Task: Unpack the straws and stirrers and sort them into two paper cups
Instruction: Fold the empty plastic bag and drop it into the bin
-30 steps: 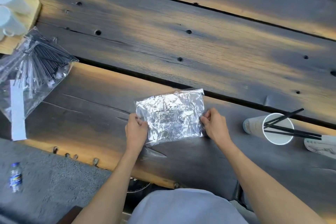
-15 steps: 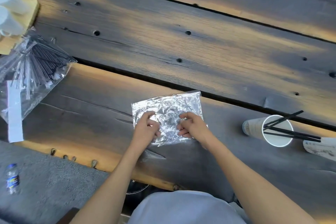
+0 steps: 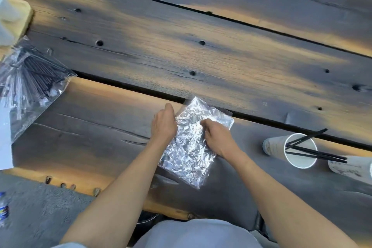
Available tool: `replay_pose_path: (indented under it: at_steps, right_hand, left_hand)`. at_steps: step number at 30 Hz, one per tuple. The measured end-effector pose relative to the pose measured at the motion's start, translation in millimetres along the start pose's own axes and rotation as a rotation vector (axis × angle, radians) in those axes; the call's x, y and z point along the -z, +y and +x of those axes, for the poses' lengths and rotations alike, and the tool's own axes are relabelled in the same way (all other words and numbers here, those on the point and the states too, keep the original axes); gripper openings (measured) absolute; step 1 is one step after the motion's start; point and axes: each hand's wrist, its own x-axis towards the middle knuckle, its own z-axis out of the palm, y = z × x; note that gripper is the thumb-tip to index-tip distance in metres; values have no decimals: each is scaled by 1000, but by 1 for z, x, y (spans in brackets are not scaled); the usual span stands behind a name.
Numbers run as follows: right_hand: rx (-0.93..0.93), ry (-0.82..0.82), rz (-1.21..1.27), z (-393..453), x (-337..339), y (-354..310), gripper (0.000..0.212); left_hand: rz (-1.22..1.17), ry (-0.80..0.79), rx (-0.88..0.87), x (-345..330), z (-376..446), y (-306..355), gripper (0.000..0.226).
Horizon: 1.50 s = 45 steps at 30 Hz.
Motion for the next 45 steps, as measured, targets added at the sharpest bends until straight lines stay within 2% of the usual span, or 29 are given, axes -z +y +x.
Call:
replay_pose_path:
  at_steps: [5, 8, 10, 12, 14, 18, 20, 25, 28, 30, 31, 34, 39, 42, 45]
  right_hand:
    - [11, 137, -83, -3, -2, 11, 29]
    - [-9, 172, -33, -5, -3, 20, 35]
    - [-68, 246, 172, -8, -2, 26, 37]
    - [-213, 367, 387, -11, 0, 32, 33]
    - [-359, 410, 570, -14, 7, 33, 33]
    - [-430, 257, 835, -8, 13, 33, 32]
    - [-456, 184, 853, -3, 11, 32, 32]
    - [-563, 155, 812, 3, 7, 21, 31]
    - [-581, -20, 892, -3, 11, 15, 42]
    - [-518, -153, 1063, -7, 12, 12, 40]
    - [-478, -159, 1133, -8, 10, 11, 32]
    - [-352, 16, 1118, -11, 14, 8, 5]
    - [-311, 69, 1103, -11, 30, 13, 6]
    - [-270, 58, 1112, -10, 36, 14, 16]
    - [-237, 43, 1008, -13, 42, 15, 11]
  left_hand:
    - [-1, -137, 141, 6, -3, 3, 6]
    - [-80, -163, 140, 3, -6, -4, 5]
    - [-276, -152, 140, 2, -7, -9, 12]
    - [-568, -172, 201, 5, -11, -13, 14]
    - [-769, -185, 249, 9, -17, -15, 18]
    - [-1007, -170, 309, 9, -23, -24, 22]
    - [-1079, -183, 356, 10, -26, -27, 23]
    - [-1320, -156, 442, 15, -30, -31, 26]
    - [-1466, -135, 459, 18, -32, -34, 29]
    - [-1496, -137, 469, 19, -33, -36, 31]
    - [-1485, -140, 473, 19, -34, -37, 30]
    - [-1412, -182, 469, 21, -35, -38, 26]
    - [-1125, -337, 393, 26, -40, -36, 11]
    - [-1199, -294, 391, 27, -41, -32, 4]
    - [-1269, -309, 408, 30, -42, -27, 8]
